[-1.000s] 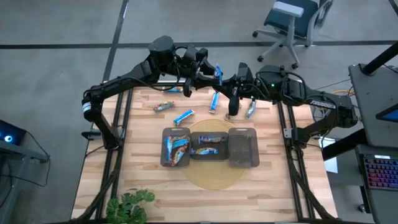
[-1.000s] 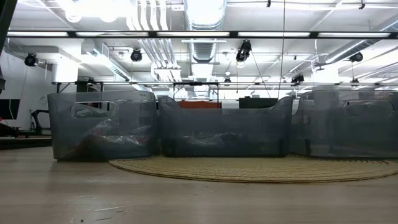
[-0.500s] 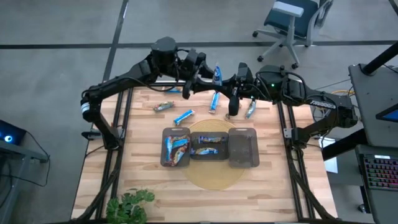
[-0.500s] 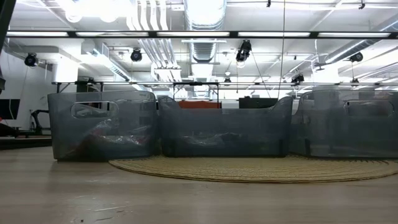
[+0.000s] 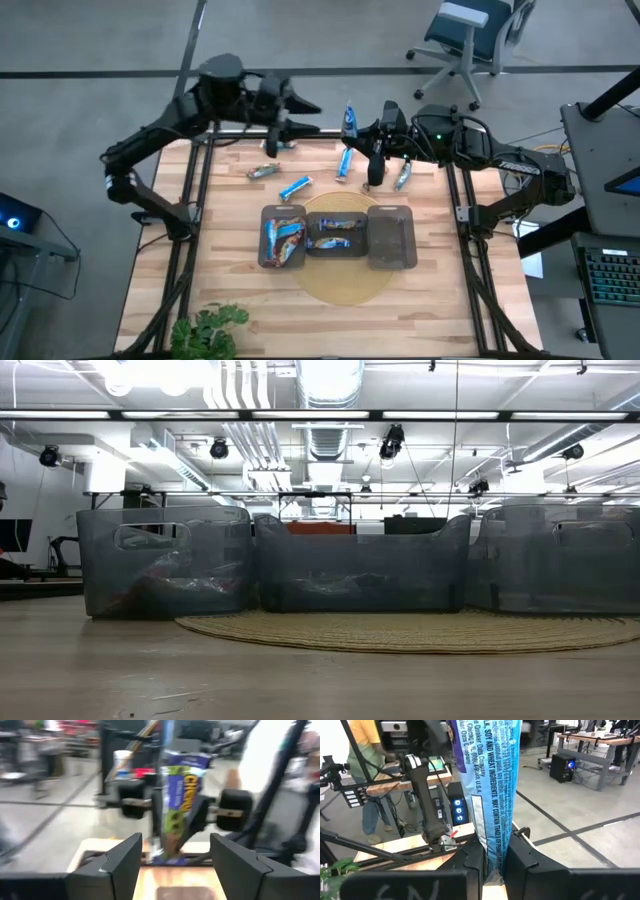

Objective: Pick and place Granola Bars by type
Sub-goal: Put the blue granola bar into the center black bin

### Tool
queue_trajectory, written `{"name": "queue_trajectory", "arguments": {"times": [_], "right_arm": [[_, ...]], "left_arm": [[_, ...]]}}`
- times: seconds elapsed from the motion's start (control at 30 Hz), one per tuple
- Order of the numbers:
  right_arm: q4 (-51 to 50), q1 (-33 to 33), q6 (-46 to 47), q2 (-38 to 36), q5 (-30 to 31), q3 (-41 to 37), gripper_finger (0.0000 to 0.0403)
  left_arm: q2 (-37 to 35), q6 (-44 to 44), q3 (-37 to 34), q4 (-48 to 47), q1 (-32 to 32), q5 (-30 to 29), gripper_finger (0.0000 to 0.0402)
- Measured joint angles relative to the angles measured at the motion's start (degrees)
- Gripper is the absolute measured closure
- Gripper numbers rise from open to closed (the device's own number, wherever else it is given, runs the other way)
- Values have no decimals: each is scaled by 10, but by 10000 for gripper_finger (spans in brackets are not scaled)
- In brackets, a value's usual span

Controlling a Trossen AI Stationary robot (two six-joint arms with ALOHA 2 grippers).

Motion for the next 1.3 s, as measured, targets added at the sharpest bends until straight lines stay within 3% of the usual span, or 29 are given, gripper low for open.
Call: {"name": "queue_trajectory", "arguments": {"times": [0.17,0.47,0.73,1.0,1.3], "right_arm": [[0,0,0,0,0,0,367],[-2,0,0,0,-4,0,367],[-36,0,27,0,-43,0,367],[-137,3,86,0,-157,0,367],[-173,4,90,8,-169,1,367]], "left_arm": [[-56,32,0,-74,0,-83,218],[-136,38,0,-124,0,-110,390],[-171,29,0,-201,0,-161,401],[-183,29,0,-230,0,-169,401],[-183,39,0,-233,0,-170,401]]}}
